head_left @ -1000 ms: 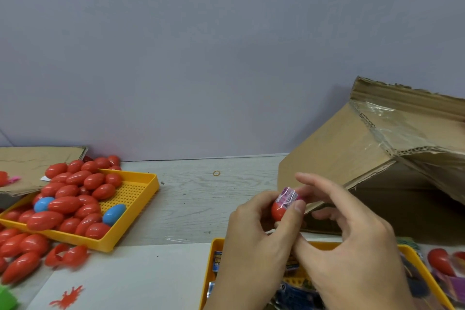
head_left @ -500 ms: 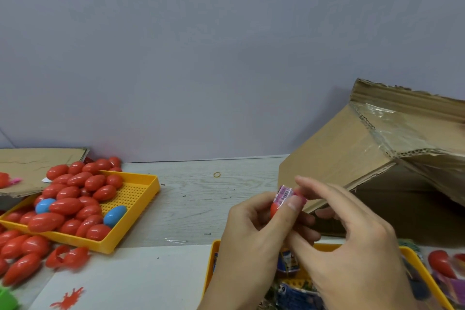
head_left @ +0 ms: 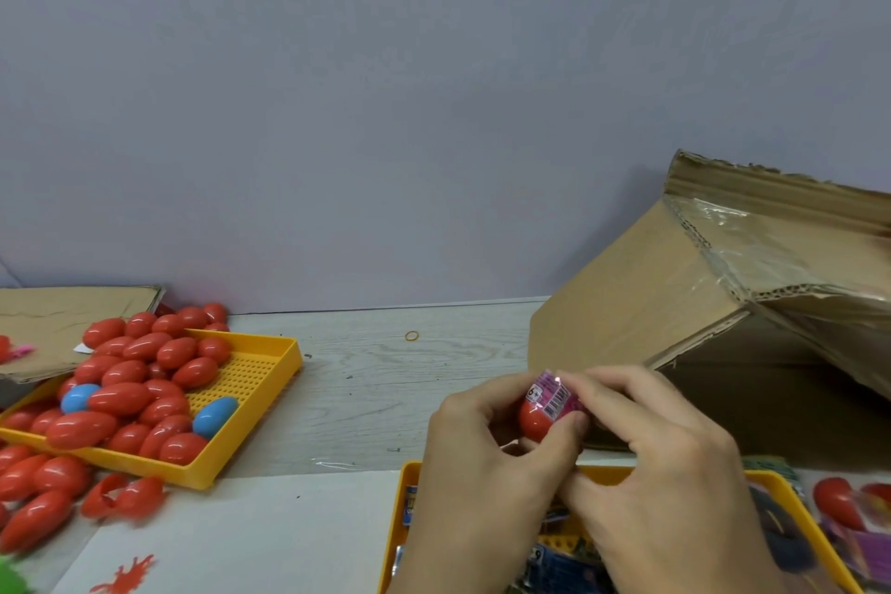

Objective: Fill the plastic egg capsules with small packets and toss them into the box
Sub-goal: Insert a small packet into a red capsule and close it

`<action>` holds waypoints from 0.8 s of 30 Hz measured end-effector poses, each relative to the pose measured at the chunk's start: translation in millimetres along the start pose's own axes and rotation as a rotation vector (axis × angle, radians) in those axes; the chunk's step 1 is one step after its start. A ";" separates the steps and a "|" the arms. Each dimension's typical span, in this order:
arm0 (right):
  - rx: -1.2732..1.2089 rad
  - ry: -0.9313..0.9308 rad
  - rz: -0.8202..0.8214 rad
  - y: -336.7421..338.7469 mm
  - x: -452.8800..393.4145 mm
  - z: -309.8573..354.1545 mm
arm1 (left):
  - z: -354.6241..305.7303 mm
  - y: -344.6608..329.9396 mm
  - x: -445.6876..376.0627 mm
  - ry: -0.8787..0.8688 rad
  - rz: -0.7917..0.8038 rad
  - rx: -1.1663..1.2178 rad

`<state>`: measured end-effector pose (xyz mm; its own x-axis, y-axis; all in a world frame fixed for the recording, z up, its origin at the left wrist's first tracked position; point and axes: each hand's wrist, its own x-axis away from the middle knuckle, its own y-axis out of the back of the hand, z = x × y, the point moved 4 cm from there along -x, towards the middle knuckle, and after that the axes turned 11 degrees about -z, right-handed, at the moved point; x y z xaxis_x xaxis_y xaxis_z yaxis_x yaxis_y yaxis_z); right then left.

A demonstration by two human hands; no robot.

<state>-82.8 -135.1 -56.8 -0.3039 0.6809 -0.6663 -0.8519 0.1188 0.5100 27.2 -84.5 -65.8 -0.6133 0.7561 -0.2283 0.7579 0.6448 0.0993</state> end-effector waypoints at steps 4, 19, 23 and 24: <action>-0.026 -0.008 0.019 -0.8 0.5 -1.2 | -1.7 -0.6 0.4 -0.034 -0.016 -0.043; -0.143 -0.057 -0.054 2.4 -0.4 -3.0 | -4.9 -0.7 -0.5 0.033 0.001 0.071; -0.264 -0.117 -0.086 2.7 -1.7 -1.4 | -5.4 -2.4 -0.7 0.075 -0.007 0.169; -0.289 -0.130 -0.115 4.2 -2.6 0.6 | -7.0 -4.2 -0.8 0.098 0.014 0.236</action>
<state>-85.4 -135.9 -52.6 -0.1575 0.7637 -0.6260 -0.9688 0.0035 0.2480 22.9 -87.0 -59.3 -0.6125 0.7793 -0.1325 0.7902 0.5990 -0.1296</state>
